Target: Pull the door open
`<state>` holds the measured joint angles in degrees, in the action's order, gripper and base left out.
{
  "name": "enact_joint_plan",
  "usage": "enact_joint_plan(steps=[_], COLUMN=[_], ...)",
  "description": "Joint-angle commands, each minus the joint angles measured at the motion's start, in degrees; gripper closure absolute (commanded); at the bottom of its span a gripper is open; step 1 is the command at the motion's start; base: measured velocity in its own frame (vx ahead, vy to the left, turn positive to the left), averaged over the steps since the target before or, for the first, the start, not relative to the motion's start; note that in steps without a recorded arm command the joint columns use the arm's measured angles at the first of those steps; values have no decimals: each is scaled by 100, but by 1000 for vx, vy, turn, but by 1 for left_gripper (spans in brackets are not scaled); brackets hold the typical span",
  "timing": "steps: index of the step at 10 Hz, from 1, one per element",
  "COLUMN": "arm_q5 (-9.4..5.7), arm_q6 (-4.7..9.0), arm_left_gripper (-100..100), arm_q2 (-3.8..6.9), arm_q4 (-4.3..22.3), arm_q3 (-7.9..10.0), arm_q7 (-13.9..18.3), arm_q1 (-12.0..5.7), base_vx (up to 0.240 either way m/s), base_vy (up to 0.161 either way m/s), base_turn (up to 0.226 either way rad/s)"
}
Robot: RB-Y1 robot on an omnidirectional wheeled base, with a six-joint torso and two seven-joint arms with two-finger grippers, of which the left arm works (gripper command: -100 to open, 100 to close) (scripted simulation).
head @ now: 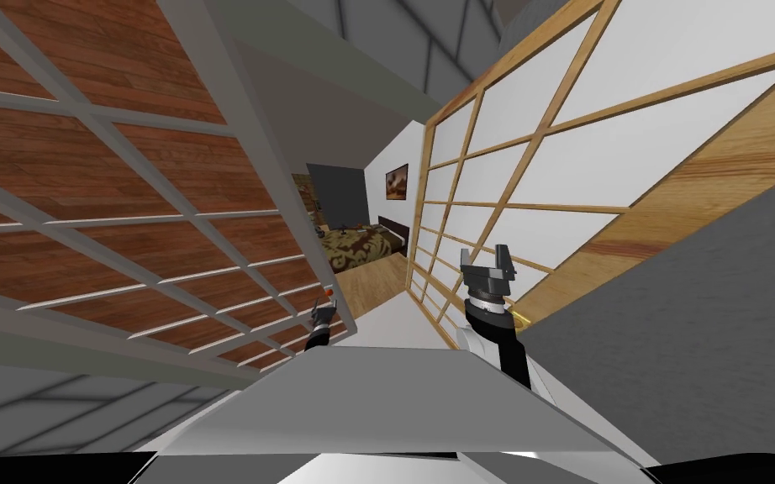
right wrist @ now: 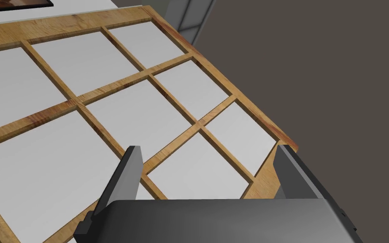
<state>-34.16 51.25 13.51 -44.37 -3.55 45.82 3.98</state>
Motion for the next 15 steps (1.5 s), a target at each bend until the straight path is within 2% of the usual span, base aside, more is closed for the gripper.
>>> enact_joint_plan(steps=[1,2,4,5,7,8,12,15], arm_q5=[-221,-221,-501,-501,-758,-758,-1163,-1330], arm_q6=[-12,-12,-20,-20,-27,-27,-39,-43], arm_left_gripper=[-100,-100,-100,-100,-100,-100,-100,-100], arm_q2=[-20,-20,-45,-45,-68,-68,-104,-119], arm_q4=[-62,-62,-125,-125,-183,-183,-274,-311], arm_q3=[-87,-87,-198,-198,-300,-300,-461,-527], arm_q7=[286,371,733,830,1191,1265,1964,2287], arm_q1=[-1,-1,-11,-11,-20,-20,-35,-40], base_vx=[-70,-58,-76,-67,-67,-54,-74,-60], base_vy=[4,11,9,3,-1,7,5,5], base_turn=[-97,-24,-63,-24,-57,-26,-52,-32])
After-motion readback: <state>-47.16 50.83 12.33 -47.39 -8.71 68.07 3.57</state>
